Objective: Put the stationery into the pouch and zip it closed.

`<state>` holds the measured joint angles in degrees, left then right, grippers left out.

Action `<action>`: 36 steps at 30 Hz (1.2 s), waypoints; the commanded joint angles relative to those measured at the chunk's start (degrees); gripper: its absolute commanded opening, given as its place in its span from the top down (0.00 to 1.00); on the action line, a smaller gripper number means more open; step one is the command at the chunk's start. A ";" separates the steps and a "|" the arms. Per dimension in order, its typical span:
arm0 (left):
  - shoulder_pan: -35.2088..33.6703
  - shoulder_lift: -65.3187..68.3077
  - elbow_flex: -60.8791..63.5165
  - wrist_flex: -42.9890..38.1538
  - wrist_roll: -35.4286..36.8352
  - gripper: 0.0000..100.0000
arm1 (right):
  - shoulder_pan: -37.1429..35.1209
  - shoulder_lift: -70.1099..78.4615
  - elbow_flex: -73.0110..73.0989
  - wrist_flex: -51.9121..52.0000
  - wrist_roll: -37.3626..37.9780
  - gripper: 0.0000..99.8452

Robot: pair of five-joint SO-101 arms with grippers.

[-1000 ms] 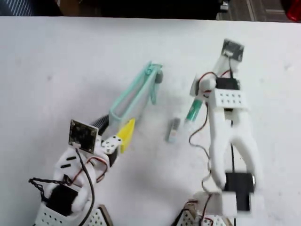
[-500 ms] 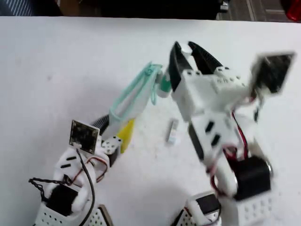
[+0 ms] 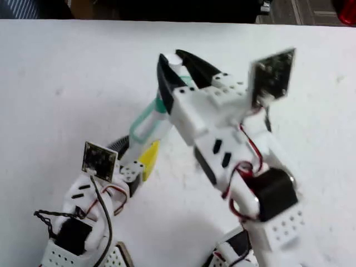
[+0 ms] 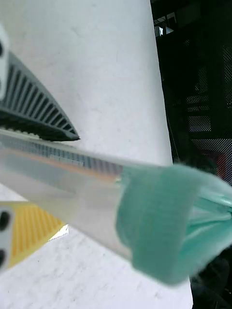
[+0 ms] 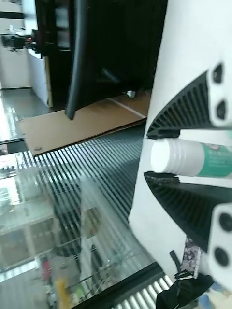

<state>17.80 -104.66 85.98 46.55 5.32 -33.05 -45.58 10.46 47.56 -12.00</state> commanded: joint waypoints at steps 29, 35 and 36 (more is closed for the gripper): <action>0.75 -0.22 0.00 -0.35 -0.53 0.79 | -3.47 -6.37 14.33 3.30 13.45 0.74; 0.75 -0.22 0.00 -0.35 -0.53 0.79 | -2.42 -8.40 14.24 2.86 13.54 0.71; 0.75 -0.22 0.00 -0.35 -0.53 0.79 | -1.63 -8.66 14.24 2.86 13.27 0.72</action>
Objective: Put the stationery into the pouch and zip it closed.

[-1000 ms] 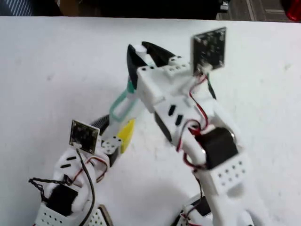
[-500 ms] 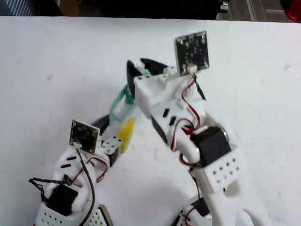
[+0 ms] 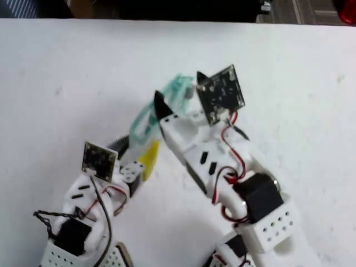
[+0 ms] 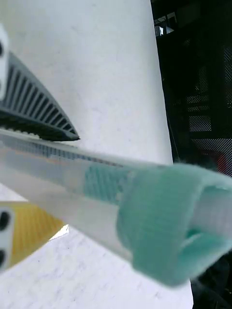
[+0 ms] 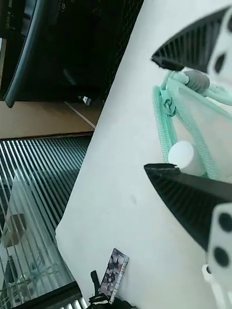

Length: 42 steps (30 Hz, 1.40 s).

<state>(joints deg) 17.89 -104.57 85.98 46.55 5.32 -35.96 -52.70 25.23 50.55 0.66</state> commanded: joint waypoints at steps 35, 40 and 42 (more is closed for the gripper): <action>-5.14 -0.31 -3.16 2.11 4.22 0.75 | -4.26 18.24 -13.01 14.81 9.32 0.72; -5.49 -0.31 -3.16 2.11 4.22 0.75 | 2.86 16.57 -17.76 15.60 7.03 0.79; -5.49 -0.31 -3.16 2.11 4.22 0.75 | 2.59 16.48 -17.67 16.13 7.21 0.81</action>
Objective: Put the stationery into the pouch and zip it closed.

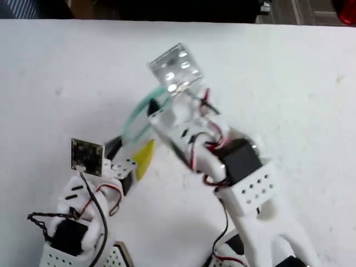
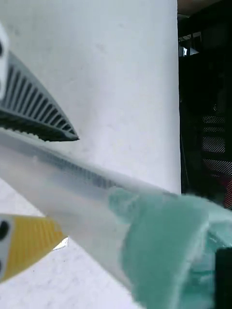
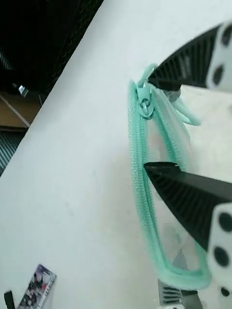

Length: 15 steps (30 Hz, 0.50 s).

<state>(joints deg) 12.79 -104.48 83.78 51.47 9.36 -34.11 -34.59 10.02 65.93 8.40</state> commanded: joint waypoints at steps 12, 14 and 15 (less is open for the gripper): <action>-0.48 -0.40 -0.97 -2.81 0.18 0.75 | -7.34 -6.90 -3.78 6.11 5.71 0.85; -0.48 -0.40 -0.97 -2.81 0.18 0.75 | -4.53 -9.01 -3.78 6.02 5.27 0.85; -0.48 -0.40 -0.97 -2.81 0.18 0.75 | -3.21 -9.89 -3.78 5.85 5.27 0.85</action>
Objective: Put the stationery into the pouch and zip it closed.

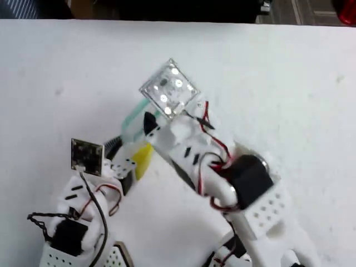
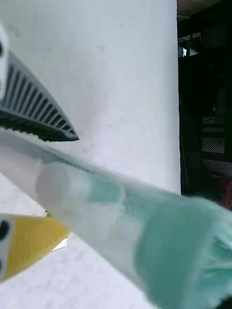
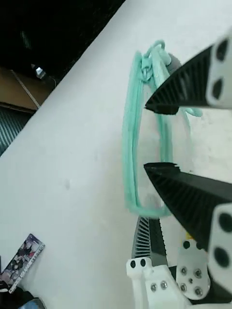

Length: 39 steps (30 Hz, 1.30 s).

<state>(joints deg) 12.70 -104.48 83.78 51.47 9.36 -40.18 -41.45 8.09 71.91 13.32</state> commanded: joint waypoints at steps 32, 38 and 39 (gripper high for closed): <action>-4.09 -0.40 -2.55 -2.46 0.26 0.75 | 24.66 38.46 22.51 -18.24 -16.00 0.85; -4.09 -0.40 -2.46 -2.46 0.26 0.75 | 24.04 42.86 21.98 -18.59 -17.14 0.85; -4.09 -0.40 -2.46 -2.46 0.26 0.75 | 24.04 43.47 21.98 -19.30 -17.05 0.85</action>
<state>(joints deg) 8.13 -104.48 81.49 50.86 9.36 -15.82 1.71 31.12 54.15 -3.12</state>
